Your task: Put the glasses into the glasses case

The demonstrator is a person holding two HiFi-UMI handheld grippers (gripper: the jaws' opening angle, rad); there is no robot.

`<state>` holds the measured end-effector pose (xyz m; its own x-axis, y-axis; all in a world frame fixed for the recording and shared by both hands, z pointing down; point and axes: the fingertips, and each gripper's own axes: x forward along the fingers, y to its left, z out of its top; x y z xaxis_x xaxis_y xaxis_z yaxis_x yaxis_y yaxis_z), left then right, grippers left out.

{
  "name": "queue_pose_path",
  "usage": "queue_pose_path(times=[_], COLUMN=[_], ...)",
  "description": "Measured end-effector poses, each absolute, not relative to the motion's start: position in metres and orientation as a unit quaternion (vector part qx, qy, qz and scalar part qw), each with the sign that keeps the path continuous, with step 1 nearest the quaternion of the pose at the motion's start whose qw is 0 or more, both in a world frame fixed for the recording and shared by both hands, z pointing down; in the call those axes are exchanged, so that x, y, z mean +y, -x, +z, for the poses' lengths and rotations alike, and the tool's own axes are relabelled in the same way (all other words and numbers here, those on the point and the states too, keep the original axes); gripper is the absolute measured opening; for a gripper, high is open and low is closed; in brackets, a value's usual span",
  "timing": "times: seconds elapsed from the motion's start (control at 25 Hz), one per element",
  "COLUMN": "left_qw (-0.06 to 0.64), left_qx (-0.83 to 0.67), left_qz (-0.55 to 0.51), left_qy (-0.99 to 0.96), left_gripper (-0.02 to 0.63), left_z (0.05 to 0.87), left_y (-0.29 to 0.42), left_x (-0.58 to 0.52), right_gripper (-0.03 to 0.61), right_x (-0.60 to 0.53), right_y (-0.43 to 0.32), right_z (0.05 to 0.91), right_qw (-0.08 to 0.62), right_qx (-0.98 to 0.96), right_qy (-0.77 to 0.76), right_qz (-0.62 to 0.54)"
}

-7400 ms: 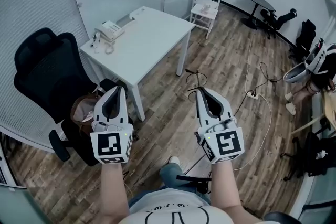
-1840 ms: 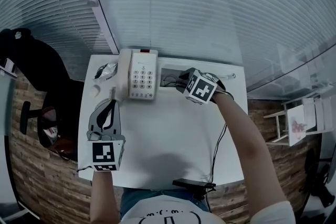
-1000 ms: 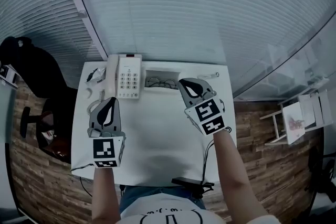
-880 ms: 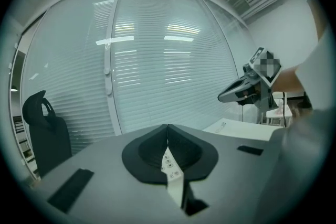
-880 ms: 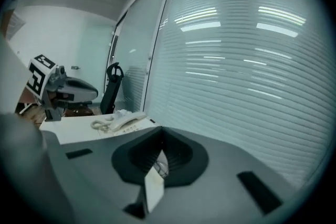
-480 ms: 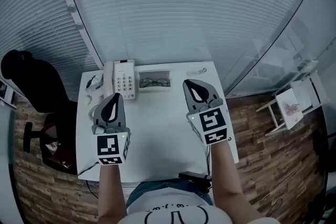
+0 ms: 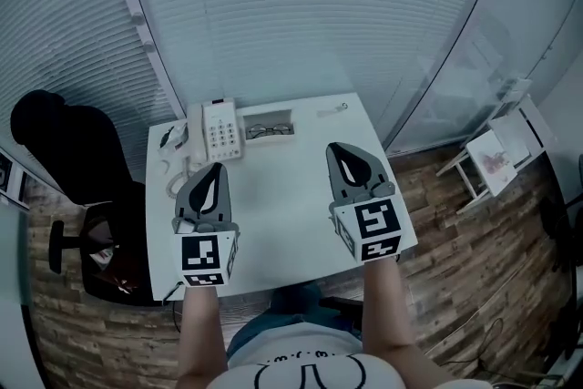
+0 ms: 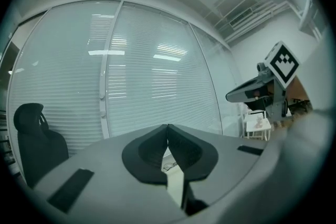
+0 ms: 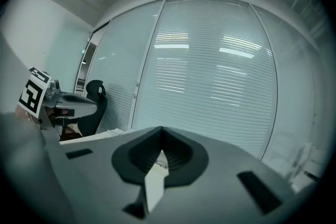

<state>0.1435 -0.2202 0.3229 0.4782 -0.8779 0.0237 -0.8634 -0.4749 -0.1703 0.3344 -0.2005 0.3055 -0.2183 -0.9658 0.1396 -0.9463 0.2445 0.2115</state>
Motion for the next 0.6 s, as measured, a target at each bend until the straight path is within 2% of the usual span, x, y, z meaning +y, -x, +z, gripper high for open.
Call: queue_pose_path(times=[0.6], left_qw=[0.104], left_qx=[0.516], left_qz=[-0.017], left_qy=[0.85], left_gripper=[0.017], left_z=[0.285], left_y=[-0.153], left_x=[-0.192], right_gripper=[0.011], right_x=[-0.162], right_y=[-0.333], right_z=[0.269], right_qw=[0.101], right_qx=[-0.782], right_qy=[-0.606], right_qz=[-0.109])
